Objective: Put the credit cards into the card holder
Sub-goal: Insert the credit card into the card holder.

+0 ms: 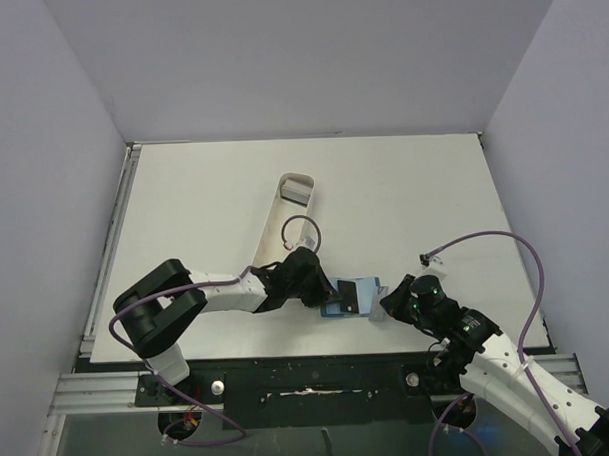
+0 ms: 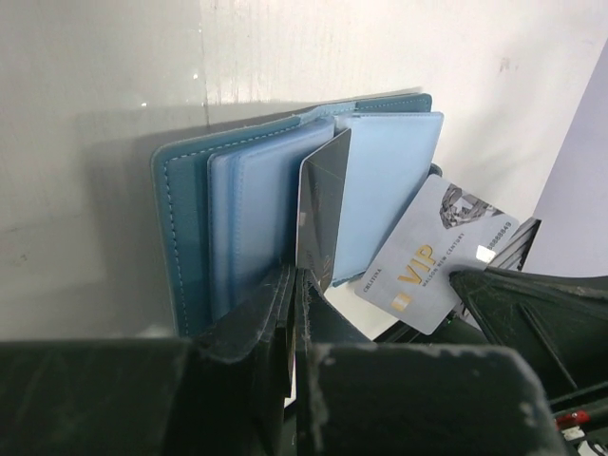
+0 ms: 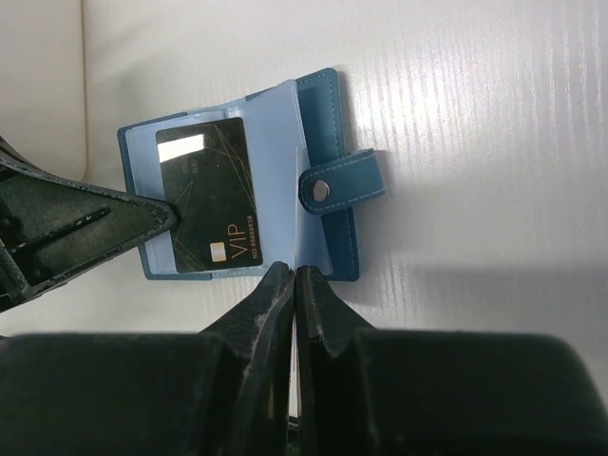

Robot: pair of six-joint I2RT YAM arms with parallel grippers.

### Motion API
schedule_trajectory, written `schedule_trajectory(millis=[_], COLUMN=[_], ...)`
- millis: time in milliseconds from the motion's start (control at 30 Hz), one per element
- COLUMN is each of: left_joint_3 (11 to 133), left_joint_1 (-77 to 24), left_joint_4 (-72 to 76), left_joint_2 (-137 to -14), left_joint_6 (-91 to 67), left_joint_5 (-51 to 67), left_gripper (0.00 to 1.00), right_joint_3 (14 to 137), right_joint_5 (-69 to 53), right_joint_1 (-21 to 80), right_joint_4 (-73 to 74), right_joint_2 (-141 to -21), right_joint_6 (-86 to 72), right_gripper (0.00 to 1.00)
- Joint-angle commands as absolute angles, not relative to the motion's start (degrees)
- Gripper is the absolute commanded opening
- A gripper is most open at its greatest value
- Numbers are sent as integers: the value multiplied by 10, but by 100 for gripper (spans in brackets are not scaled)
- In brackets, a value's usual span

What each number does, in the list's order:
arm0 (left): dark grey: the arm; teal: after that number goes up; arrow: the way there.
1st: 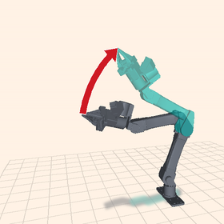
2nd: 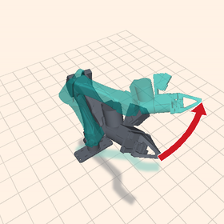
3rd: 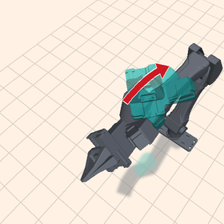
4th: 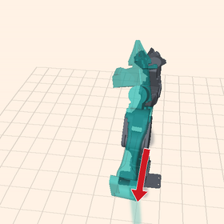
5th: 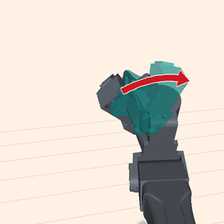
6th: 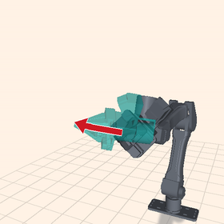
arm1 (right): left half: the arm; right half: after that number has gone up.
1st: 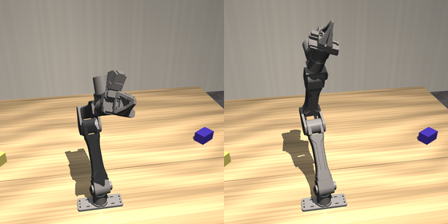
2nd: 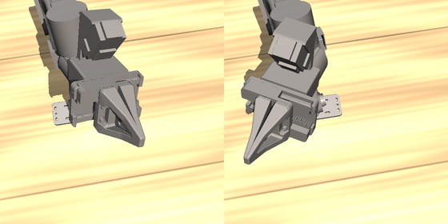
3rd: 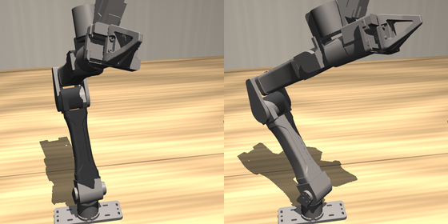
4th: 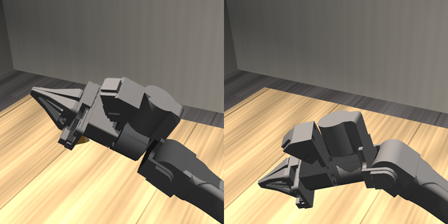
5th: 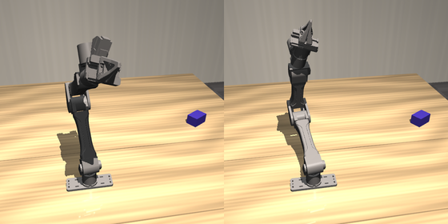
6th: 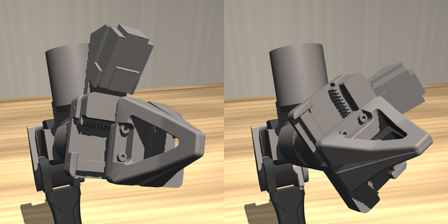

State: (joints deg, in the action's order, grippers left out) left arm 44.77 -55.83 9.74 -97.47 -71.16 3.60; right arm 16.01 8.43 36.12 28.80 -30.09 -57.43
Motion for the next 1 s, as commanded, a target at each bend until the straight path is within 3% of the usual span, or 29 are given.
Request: schedule_trajectory(millis=[0, 400, 967], left_joint_3=[480, 500, 493], left_joint_1=[-559, -559, -559], left_joint_4=[88, 64, 59], left_joint_2=[-992, -998, -985], left_joint_6=[-697, -692, -682], left_joint_5=[19, 12, 5], left_gripper=[0, 0, 0], right_joint_3=[164, 169, 272], right_joint_5=[100, 101, 186], right_joint_1=[368, 374, 374], right_joint_4=[279, 276, 272], right_joint_2=[-300, -311, -369], right_joint_6=[-577, -577, -509], right_gripper=[0, 0, 0])
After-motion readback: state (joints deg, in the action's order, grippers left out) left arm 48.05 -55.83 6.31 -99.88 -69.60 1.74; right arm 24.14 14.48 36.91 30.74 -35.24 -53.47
